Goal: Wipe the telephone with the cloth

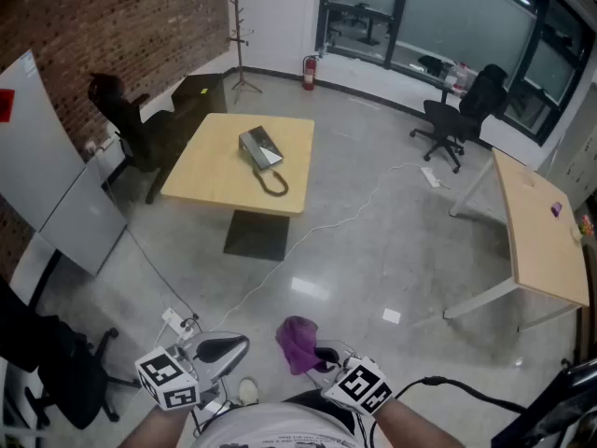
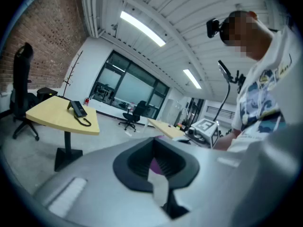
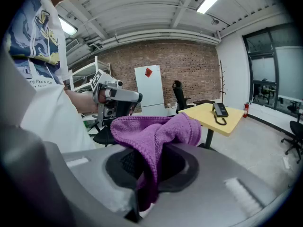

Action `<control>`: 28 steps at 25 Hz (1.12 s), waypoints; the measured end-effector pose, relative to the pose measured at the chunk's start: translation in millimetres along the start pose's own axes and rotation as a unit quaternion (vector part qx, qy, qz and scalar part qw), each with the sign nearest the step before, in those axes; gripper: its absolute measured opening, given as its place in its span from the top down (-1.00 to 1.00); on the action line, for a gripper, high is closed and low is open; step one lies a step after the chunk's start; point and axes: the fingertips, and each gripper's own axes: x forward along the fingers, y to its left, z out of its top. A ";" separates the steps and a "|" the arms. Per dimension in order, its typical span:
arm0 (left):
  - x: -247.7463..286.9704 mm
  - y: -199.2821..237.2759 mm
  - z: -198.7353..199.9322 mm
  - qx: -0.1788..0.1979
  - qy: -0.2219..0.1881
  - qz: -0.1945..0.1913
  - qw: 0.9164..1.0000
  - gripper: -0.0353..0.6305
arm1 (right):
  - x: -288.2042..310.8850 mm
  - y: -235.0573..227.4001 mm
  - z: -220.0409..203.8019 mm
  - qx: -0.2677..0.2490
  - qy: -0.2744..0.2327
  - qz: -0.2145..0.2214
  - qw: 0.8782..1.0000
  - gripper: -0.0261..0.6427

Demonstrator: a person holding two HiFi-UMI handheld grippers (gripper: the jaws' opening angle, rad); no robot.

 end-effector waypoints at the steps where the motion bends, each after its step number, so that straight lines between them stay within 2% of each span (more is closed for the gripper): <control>1: -11.3 5.3 -3.9 0.003 0.008 -0.008 1.000 0.88 | 11.5 10.8 5.5 0.000 -0.002 -0.003 1.000 0.79; 6: -58.5 22.6 -25.2 -0.005 0.029 -0.027 0.999 0.88 | 46.6 52.1 22.2 0.006 -0.002 -0.019 1.000 0.79; 10: -69.6 28.9 -27.0 -0.024 0.017 -0.031 0.999 0.88 | 49.4 58.5 29.0 0.013 0.003 -0.035 0.999 0.79; 16: -70.8 34.8 -21.9 -0.017 0.017 -0.053 0.998 0.88 | 55.7 56.9 31.6 0.021 0.010 -0.053 0.998 0.79; 24: -62.5 65.4 -25.4 -0.029 0.022 -0.042 0.998 0.88 | 61.6 24.9 38.1 0.047 -0.006 -0.077 0.996 0.79; 28: -45.1 90.1 -15.8 -0.036 0.031 -0.031 0.998 0.88 | 72.6 -3.5 45.0 0.050 -0.006 -0.068 0.996 0.79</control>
